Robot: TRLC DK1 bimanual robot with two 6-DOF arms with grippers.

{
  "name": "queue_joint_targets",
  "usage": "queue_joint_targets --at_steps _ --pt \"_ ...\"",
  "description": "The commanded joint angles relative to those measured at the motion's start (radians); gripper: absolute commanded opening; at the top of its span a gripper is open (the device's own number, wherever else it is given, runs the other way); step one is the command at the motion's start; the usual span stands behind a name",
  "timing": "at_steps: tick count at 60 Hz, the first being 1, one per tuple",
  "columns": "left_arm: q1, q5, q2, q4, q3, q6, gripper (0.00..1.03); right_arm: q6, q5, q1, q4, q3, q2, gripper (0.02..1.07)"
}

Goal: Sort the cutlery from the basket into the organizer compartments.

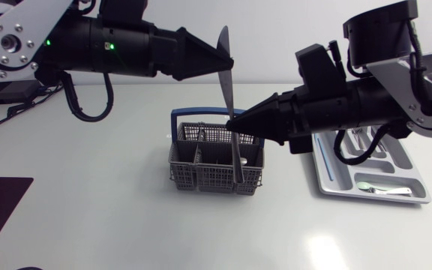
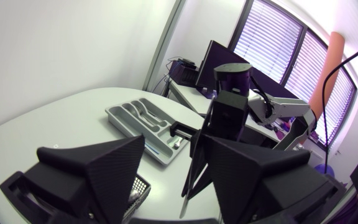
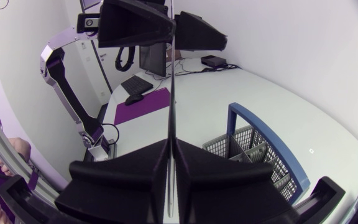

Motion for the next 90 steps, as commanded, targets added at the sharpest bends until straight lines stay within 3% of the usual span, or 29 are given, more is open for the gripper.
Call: queue_joint_targets --at_steps 1,16,29,44,54,68,81,90 --pt "0.029 -0.024 -0.004 0.016 0.035 -0.030 0.92 0.013 -0.007 -0.021 -0.014 -0.041 -0.045 0.08" --pt "0.116 -0.048 -0.020 0.042 0.023 -0.030 0.97 -0.085 -0.030 -0.173 -0.143 -0.091 -0.145 0.08" --pt "0.110 -0.048 -0.020 0.068 0.017 -0.050 0.97 -0.109 -0.038 -0.218 -0.157 -0.144 -0.182 0.08" --pt "0.118 -0.048 -0.057 0.071 -0.002 -0.041 0.97 -0.180 -0.105 -0.425 -0.229 -0.140 -0.206 0.08" --pt "0.056 -0.047 -0.053 0.030 0.008 -0.013 0.97 -0.211 -0.108 -0.604 -0.226 -0.111 -0.185 0.08" --pt "-0.077 -0.018 -0.044 -0.168 0.015 0.195 0.97 -0.275 -0.105 -0.811 -0.226 -0.032 -0.073 0.08" --pt "-0.103 -0.019 -0.035 -0.197 0.003 0.243 0.97 -0.315 -0.078 -0.946 -0.226 0.051 0.036 0.08" --pt "-0.122 -0.021 -0.026 -0.225 -0.006 0.280 0.97 -0.349 0.022 -1.026 -0.201 0.123 0.167 0.08"
